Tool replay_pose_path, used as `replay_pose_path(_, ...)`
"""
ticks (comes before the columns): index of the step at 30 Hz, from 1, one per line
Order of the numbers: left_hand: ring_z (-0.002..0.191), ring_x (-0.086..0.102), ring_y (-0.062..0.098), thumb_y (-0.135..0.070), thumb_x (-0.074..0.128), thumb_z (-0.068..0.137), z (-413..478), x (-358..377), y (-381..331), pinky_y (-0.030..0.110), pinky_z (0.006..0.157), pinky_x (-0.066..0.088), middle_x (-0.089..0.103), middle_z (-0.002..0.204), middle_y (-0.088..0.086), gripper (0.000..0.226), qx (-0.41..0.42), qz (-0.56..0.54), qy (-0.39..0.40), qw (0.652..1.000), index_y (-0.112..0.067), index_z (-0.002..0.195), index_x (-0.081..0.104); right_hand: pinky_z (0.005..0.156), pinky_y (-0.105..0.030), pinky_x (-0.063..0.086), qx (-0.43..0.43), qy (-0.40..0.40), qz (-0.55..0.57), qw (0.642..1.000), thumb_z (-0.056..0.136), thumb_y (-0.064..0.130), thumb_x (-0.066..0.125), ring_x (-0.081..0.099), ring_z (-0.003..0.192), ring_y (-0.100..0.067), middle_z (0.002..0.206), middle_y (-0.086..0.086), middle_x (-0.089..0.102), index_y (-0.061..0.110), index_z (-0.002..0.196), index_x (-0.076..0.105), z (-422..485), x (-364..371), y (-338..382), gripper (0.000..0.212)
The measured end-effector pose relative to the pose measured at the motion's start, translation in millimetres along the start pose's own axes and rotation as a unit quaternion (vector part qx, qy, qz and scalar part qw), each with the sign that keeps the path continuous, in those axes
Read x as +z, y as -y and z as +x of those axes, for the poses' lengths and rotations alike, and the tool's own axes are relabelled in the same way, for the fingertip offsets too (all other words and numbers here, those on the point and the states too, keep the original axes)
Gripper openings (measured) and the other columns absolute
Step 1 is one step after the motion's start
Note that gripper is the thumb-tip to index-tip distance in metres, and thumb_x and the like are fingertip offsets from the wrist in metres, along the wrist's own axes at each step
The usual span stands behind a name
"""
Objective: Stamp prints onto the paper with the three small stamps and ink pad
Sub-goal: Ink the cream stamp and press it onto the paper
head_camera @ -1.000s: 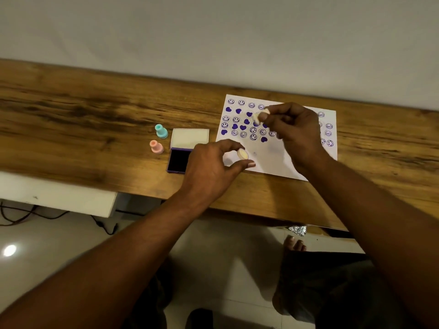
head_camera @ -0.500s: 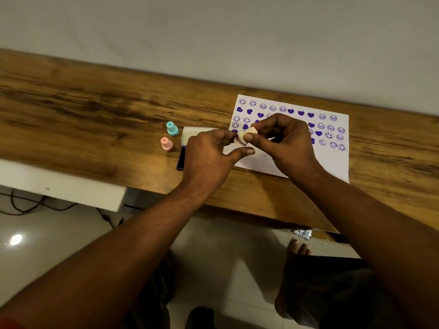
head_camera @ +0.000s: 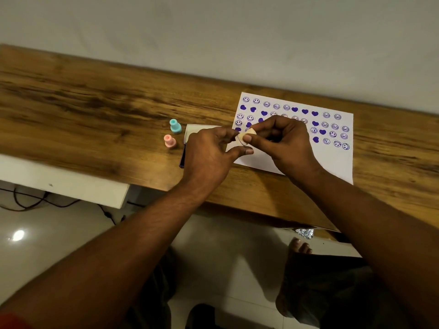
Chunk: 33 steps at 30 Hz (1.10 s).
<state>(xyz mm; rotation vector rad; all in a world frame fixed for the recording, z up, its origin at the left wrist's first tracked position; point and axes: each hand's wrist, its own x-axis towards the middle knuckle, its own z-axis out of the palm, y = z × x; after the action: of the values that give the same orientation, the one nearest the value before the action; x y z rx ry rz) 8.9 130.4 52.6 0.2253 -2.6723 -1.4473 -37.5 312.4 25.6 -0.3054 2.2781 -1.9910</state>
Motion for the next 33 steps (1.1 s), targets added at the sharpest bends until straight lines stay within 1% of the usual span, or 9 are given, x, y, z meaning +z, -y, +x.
replay_pose_path(4,0.1,0.074,0.007,-0.039,0.092,0.075,-0.7,-1.1,1.7,0.036,0.089,0.062,0.08,0.108,-0.002,0.046,0.005,-0.002,-0.015,1.0,-0.016,0.113,0.08,0.082,-0.027,0.061,0.035,-0.013,0.049,0.998,0.085,0.02,0.088,0.08,0.09,-0.017,0.092,0.001,0.083,0.019,0.099,0.078,-1.7,9.1,-0.6,0.017)
replay_pose_path(9,0.097,0.074,0.011,-0.038,0.089,0.079,-0.6,-3.4,6.3,0.04,0.085,0.063,0.08,0.106,-0.001,0.043,0.019,0.018,-0.025,0.999,-0.013,0.113,0.08,0.066,-0.011,0.052,0.103,-0.056,0.102,0.988,0.086,0.019,0.086,0.075,0.079,-0.002,0.084,0.008,0.081,0.013,0.102,0.079,-3.7,23.8,-6.2,0.019)
replay_pose_path(12,0.095,0.075,0.01,-0.04,0.09,0.078,-0.9,-7.7,8.9,0.038,0.085,0.063,0.08,0.104,-0.001,0.043,0.025,0.036,-0.036,0.998,-0.013,0.111,0.081,0.065,-0.01,0.052,0.126,-0.067,0.107,0.984,0.085,0.024,0.087,0.074,0.078,0.0,0.083,0.009,0.081,0.014,0.103,0.079,-2.5,30.9,-8.4,0.022)
replay_pose_path(18,0.101,0.073,0.006,-0.042,0.09,0.078,1.4,-31.4,19.9,0.035,0.091,0.061,0.08,0.108,-0.003,0.043,0.026,0.076,-0.055,0.995,-0.017,0.111,0.081,0.071,-0.01,0.054,0.091,-0.033,0.087,0.992,0.085,0.025,0.088,0.078,0.081,-0.006,0.085,0.005,0.082,0.014,0.104,0.078,5.5,55.1,1.2,0.024)
replay_pose_path(21,0.105,0.072,0.004,-0.046,0.093,0.072,6.9,-53.9,28.8,0.035,0.093,0.06,0.079,0.113,-0.004,0.053,0.022,0.111,-0.022,0.993,-0.02,0.117,0.079,0.077,-0.016,0.057,0.069,-0.01,0.051,0.996,0.085,0.028,0.088,0.079,0.089,-0.011,0.088,0.003,0.082,0.015,0.105,0.077,10.7,71.2,7.2,0.027)
replay_pose_path(25,0.103,0.071,-0.003,-0.041,0.098,0.062,20.3,-101.0,52.0,0.029,0.094,0.06,0.079,0.114,-0.008,0.064,-0.001,0.137,-0.009,0.991,-0.022,0.12,0.077,0.074,-0.024,0.061,0.037,-0.011,-0.014,0.999,0.084,0.033,0.089,0.077,0.091,-0.01,0.095,0.005,0.081,0.017,0.105,0.078,18.2,95.4,12.6,0.028)
replay_pose_path(28,0.095,0.072,-0.003,-0.036,0.094,0.074,29.9,-137.4,78.2,0.024,0.092,0.057,0.079,0.104,-0.011,0.045,-0.027,0.171,-0.064,0.983,-0.025,0.114,0.078,0.068,-0.015,0.053,0.0,0.008,-0.081,0.997,0.083,0.038,0.089,0.071,0.086,-0.005,0.096,0.015,0.078,0.025,0.101,0.079,19.1,114.5,12.1,0.024)
replay_pose_path(31,0.081,0.07,-0.006,-0.029,0.086,0.085,31.2,-162.0,102.4,0.004,0.076,0.046,0.074,0.086,-0.016,0.022,-0.056,0.188,-0.114,0.974,-0.024,0.105,0.08,0.07,-0.01,0.049,-0.04,0.06,-0.152,0.986,0.084,0.039,0.088,0.066,0.089,0.003,0.096,0.022,0.073,0.028,0.104,0.079,15.4,133.7,9.7,0.025)
replay_pose_path(33,0.076,0.067,-0.008,-0.031,0.085,0.087,28.1,-172.6,112.8,0.006,0.071,0.043,0.074,0.085,-0.015,0.015,-0.072,0.204,-0.124,0.968,-0.024,0.099,0.081,0.072,-0.014,0.051,-0.057,0.087,-0.209,0.972,0.087,0.041,0.084,0.065,0.088,0.004,0.098,0.022,0.071,0.029,0.113,0.078,11.3,147.4,7.9,0.03)
